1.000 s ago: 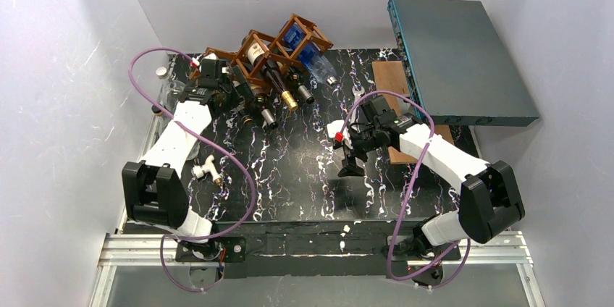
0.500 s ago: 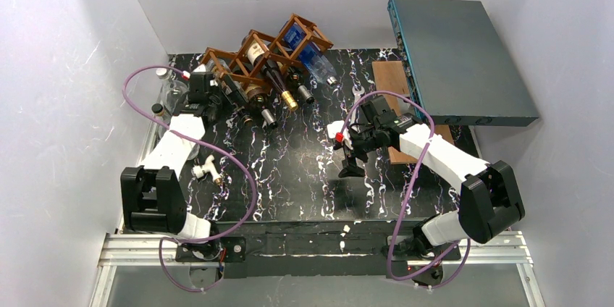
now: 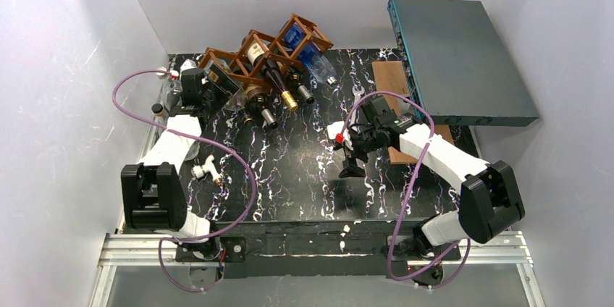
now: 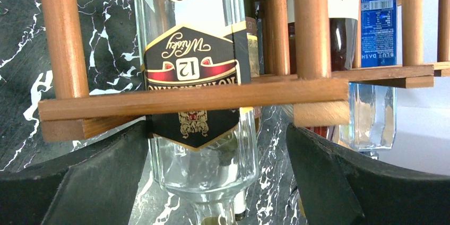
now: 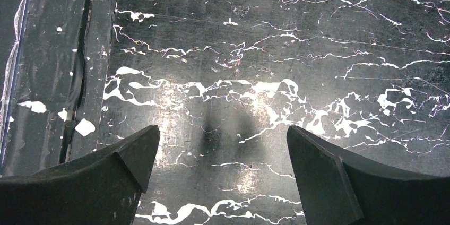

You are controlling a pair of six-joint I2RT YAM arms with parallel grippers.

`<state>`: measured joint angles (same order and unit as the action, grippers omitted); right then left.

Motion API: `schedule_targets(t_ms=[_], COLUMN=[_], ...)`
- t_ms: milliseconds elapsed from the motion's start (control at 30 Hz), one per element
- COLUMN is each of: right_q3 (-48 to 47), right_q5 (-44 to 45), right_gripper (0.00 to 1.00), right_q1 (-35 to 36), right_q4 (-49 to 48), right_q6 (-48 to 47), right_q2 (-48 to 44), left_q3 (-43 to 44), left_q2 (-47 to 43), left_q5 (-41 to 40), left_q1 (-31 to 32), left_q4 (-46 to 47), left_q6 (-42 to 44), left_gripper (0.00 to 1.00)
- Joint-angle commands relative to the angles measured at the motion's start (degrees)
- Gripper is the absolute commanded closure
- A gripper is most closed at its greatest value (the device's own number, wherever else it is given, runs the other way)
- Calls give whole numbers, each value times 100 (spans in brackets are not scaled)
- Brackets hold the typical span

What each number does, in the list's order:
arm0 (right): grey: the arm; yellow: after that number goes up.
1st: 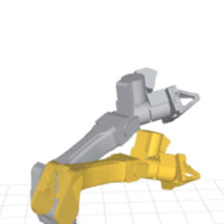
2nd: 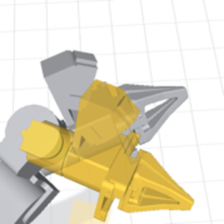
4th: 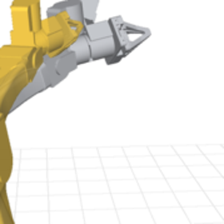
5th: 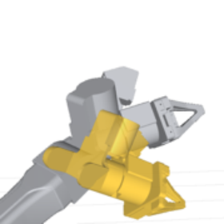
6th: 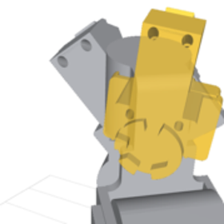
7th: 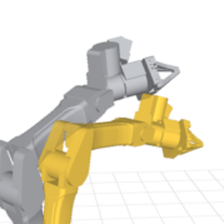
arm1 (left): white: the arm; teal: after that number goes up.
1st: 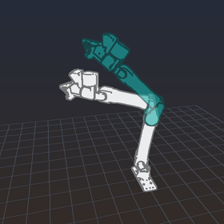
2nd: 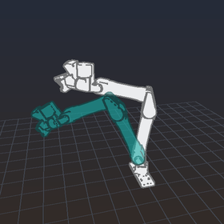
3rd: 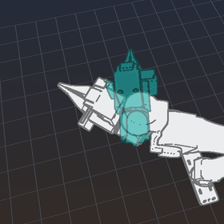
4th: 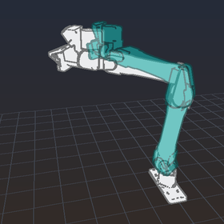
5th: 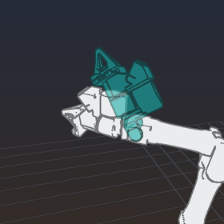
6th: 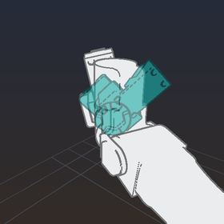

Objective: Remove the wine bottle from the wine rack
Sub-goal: Pick up the wine bottle from the wine rack.

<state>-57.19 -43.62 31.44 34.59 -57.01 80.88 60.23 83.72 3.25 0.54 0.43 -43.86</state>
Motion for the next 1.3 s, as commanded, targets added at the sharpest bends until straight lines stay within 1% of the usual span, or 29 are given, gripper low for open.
schedule_targets(t_ms=[0, 200, 300, 400, 600, 633, 667, 733, 833, 967, 1033, 1267], right_q3=[28, 25, 25, 24, 28, 24, 24, 32, 24, 28, 24, 24], right_q5=[-78, -78, -77, -81, -51, -52, -51, -51, -52, -51, -52, -60], right_gripper=[0, 0, 0, 0, 0, 0, 0, 0, 0, 0, 0, 0], right_q1=[-43, -42, -42, -42, -44, -42, -42, -42, -42, -42, -42, -46], right_q4=[57, 57, 57, 57, 59, 64, 65, 70, 83, 84, 94, 94], right_q6=[-64, -73, -75, -82, -91, -90, -90, -91, -104, -116, -117, -121], right_q2=[-91, -82, -74, -70, -64, -58, -63, -55, -55, -47, -55, -55], left_q3=[-44, 53, 80, 97, 172, 169, 160, 128, 13, -164, -275, -684], left_q2=[152, 362, 461, 533, 649, 653, 647, 602, 450, 199, 22, -666], left_q5=[9, -15, -17, -45, -37, -35, -27, -38, -58, 33, 81, 269], left_q1=[-36, -37, -36, -37, -40, -39, -36, -43, -36, -36, -36, -27], left_q4=[141, 8, -8, -8, 48, 57, 69, 84, 126, 182, 207, 229], left_q6=[-146, -208, -233, -241, -195, -182, -152, -108, -56, -18, -45, -67], left_gripper=[2, 2, 5, 13, 24, 27, 32, 45, 71, 94, 100, 100])
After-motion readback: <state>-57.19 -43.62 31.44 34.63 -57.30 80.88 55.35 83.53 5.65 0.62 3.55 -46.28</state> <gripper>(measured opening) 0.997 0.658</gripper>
